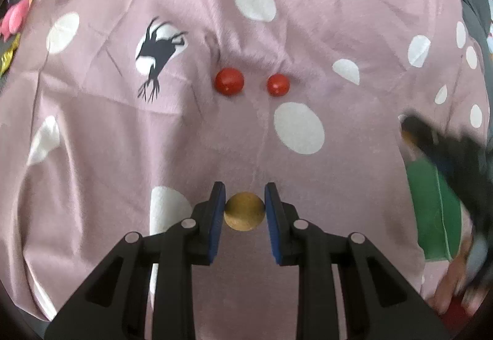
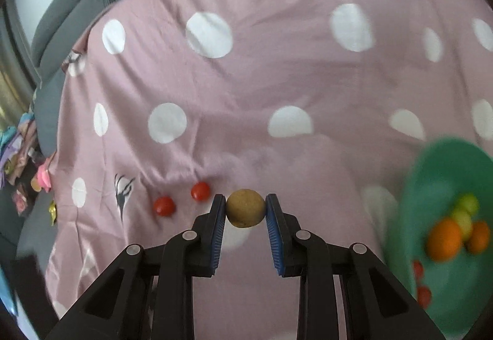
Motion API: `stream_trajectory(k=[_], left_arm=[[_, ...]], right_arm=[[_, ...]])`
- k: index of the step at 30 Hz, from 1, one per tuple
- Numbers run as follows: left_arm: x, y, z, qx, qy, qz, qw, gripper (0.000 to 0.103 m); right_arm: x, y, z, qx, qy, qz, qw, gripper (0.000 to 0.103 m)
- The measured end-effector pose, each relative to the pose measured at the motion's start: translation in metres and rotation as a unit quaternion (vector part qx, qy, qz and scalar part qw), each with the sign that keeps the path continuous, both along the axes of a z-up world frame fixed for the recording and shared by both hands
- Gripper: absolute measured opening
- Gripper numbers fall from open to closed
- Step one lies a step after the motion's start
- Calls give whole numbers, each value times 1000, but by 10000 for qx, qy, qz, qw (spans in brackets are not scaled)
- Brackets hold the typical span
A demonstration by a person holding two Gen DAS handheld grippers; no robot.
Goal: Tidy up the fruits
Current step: 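Carry the yellow fruit with the left gripper over the bowl while the right carries its own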
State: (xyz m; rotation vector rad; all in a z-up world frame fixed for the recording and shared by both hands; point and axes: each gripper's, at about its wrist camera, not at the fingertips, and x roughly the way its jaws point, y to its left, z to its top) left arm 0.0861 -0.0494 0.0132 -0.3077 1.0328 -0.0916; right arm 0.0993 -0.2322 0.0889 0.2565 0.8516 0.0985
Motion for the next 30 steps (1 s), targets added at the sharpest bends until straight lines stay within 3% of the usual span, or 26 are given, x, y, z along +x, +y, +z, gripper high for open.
stream_trajectory(k=[6, 10, 16, 21, 30], left_arm=[[-9, -11, 19, -170, -342, -123, 9992, 25], [-11, -27, 34, -21, -600, -235, 9979, 25], [-9, -68, 54, 85, -878, -664, 9939, 25], [-10, -121, 84, 351, -1289, -1329, 9821, 25], [-15, -189, 99, 133, -1595, -2194, 9624, 26]], right_arm=[[-33, -19, -6, 26, -34, -289, 9996, 28], [-38, -41, 3, 227, -359, -536, 9977, 28], [-48, -80, 6, 208, -380, -1095, 9930, 28], [-59, -114, 7, 206, -485, -1572, 9862, 28], [-86, -165, 7, 330, -527, -2449, 9675, 28]])
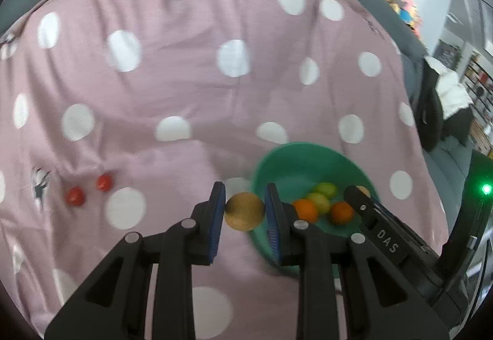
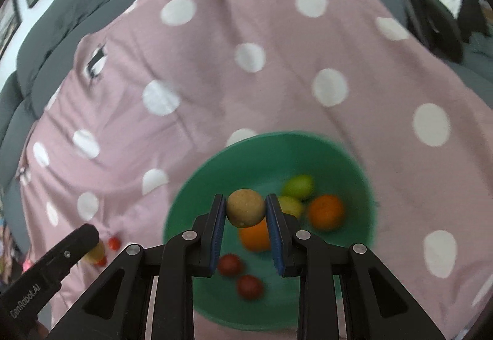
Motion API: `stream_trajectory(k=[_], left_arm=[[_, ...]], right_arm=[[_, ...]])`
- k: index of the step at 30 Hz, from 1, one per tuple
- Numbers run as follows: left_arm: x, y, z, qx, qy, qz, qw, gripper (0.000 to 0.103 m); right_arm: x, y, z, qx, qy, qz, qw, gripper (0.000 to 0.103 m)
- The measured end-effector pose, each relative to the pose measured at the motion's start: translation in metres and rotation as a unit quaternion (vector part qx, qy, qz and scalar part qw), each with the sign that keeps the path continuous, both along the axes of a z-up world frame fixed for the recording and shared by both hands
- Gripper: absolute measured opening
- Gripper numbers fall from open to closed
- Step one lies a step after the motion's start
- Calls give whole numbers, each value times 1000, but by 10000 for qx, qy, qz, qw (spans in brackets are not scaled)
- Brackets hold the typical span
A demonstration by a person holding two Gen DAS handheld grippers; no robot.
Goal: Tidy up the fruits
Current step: 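Carry the yellow fruit with the left gripper over the bowl while the right carries its own, then open both grippers to drop the yellow fruits into the green bowl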
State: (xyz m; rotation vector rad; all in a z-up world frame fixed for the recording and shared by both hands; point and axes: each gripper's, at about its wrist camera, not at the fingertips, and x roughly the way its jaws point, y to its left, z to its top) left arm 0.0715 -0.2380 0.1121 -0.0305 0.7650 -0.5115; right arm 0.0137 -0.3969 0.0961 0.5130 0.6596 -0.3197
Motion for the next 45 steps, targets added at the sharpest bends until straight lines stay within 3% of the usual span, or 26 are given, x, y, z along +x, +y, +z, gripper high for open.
stream_trajectory(k=[10, 28, 32, 38, 43, 45], left_arm=[[10, -35, -34, -92, 505, -647, 9966, 26], [8, -52, -48, -90, 636, -794, 9948, 26], [5, -54, -47, -41, 517, -837, 9951, 23], [3, -56, -46, -46, 496, -870, 9950, 23], [4, -50, -41, -149, 514, -848, 9950, 30], [6, -40, -36, -272, 537, -741, 9954, 47]], right_arm=[[-7, -17, -6, 102, 130, -444, 9989, 29], [-5, -19, -13, 178, 353, -492, 9980, 29], [-6, -19, -12, 555, 129, -233, 9981, 29], [-6, -14, -9, 274, 215, -370, 9987, 29], [-7, -18, -10, 126, 352, -555, 9978, 29], [-6, -19, -11, 95, 430, -590, 9973, 32]])
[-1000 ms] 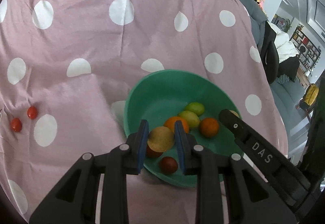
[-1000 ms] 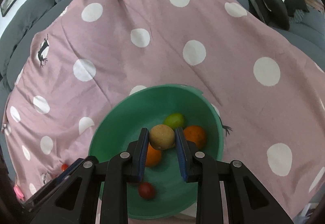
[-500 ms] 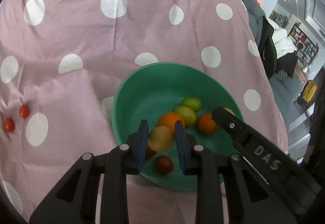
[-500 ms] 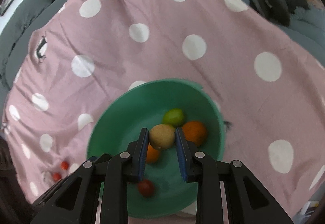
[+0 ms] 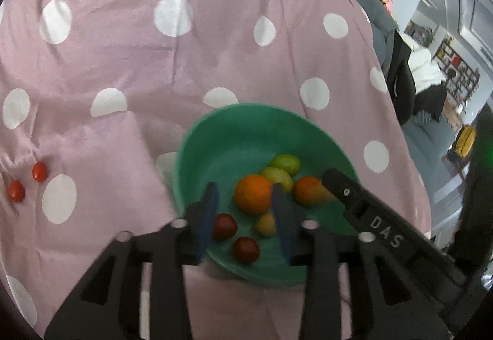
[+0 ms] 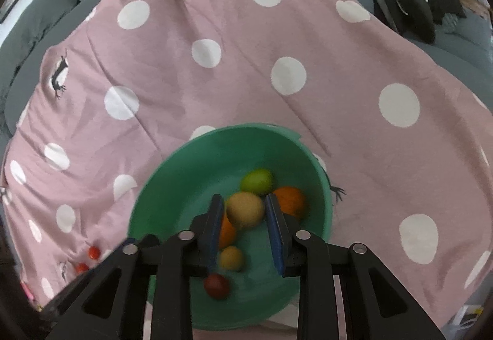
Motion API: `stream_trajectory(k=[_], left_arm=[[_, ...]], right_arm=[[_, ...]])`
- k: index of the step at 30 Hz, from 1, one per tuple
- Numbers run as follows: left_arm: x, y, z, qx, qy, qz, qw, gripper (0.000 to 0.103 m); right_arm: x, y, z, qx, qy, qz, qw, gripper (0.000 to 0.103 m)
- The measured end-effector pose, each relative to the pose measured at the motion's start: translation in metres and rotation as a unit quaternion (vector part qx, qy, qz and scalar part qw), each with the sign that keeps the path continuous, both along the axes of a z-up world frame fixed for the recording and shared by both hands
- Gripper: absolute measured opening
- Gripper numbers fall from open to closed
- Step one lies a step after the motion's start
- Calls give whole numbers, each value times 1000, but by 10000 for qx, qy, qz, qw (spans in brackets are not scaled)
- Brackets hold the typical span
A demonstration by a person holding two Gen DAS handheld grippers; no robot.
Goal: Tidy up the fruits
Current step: 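Open both grippers to drop the yellow fruits into the green bowl, then move both tools back toward the two red cherry tomatoes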
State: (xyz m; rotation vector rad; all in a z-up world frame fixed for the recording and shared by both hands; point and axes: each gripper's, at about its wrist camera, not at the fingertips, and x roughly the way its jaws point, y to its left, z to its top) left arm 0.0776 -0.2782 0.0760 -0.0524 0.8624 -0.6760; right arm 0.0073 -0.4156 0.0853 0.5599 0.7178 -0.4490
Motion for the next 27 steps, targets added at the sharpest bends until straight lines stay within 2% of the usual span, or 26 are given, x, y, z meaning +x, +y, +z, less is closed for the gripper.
stream_trajectory(k=[2, 4, 8, 12, 16, 20, 25, 27], left_arm=[[2, 13, 5, -81, -30, 136, 9999, 58], [4, 33, 12, -117, -125, 355, 9992, 60], [11, 81, 18, -82, -211, 1028, 9944, 63], [22, 141, 16, -33, -129, 1925, 9812, 72], [32, 184, 13, -156, 25, 2539, 9671, 76], [41, 222, 4, -429, 345, 2842, 9572, 78], [52, 255, -5, -66, 339, 3417, 9392, 78], [55, 267, -9, -114, 400, 3519, 9351, 78]], right_arm=[[0, 0, 0, -48, 47, -16, 10000, 34], [1, 1, 1, -88, 56, 7, 9999, 41], [1, 4, 2, -154, 51, 76, 9998, 43], [6, 13, 4, -380, 116, 183, 9990, 43], [10, 23, 6, -487, 112, 327, 9982, 43], [17, 39, 10, -620, 100, 546, 9965, 43], [45, 79, 10, -740, 187, 1145, 9905, 43], [67, 101, 10, -698, 229, 1502, 9859, 45]])
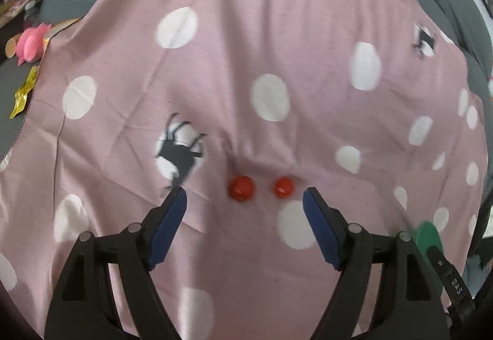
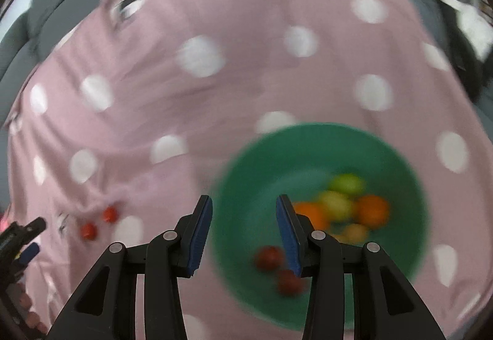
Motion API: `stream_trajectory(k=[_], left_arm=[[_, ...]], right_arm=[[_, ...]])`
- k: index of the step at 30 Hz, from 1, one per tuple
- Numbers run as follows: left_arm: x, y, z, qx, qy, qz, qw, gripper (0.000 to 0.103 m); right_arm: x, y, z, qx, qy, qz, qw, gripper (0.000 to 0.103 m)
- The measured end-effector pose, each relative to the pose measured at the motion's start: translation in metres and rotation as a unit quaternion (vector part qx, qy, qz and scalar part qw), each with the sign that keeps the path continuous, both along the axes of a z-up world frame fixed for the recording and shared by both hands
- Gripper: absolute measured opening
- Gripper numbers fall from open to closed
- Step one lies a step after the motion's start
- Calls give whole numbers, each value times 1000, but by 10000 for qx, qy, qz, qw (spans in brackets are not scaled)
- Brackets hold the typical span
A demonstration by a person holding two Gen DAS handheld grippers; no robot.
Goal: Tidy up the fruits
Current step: 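Move both tools back toward the two red cherry tomatoes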
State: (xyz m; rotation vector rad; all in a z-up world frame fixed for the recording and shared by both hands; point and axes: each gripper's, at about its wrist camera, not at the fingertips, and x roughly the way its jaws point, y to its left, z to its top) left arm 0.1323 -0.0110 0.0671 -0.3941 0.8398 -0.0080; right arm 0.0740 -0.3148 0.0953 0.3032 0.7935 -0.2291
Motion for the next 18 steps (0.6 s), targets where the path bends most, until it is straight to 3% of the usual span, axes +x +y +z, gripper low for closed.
stream_trajectory(k=[2, 4, 7, 9, 14, 18], left_arm=[[3, 15, -6, -268, 100, 153, 9995, 78], [7, 26, -14, -508, 246, 302, 9979, 78], [10, 30, -23, -549, 385, 344, 9972, 77], [12, 27, -26, -514, 434, 274, 9974, 76], [17, 26, -27, -707, 377, 234, 9965, 69], [21, 22, -28, -856, 349, 114, 9957, 56]], right_arm=[[30, 32, -4, 109, 133, 556, 9983, 52], [61, 65, -14, 316, 348, 1091, 9929, 53], [98, 110, -33, 679, 661, 1823, 9787, 53], [119, 139, -47, 636, 810, 2119, 9718, 53], [151, 168, -79, 574, 1151, 2069, 9699, 52], [157, 176, -94, 439, 1275, 2076, 9689, 37]])
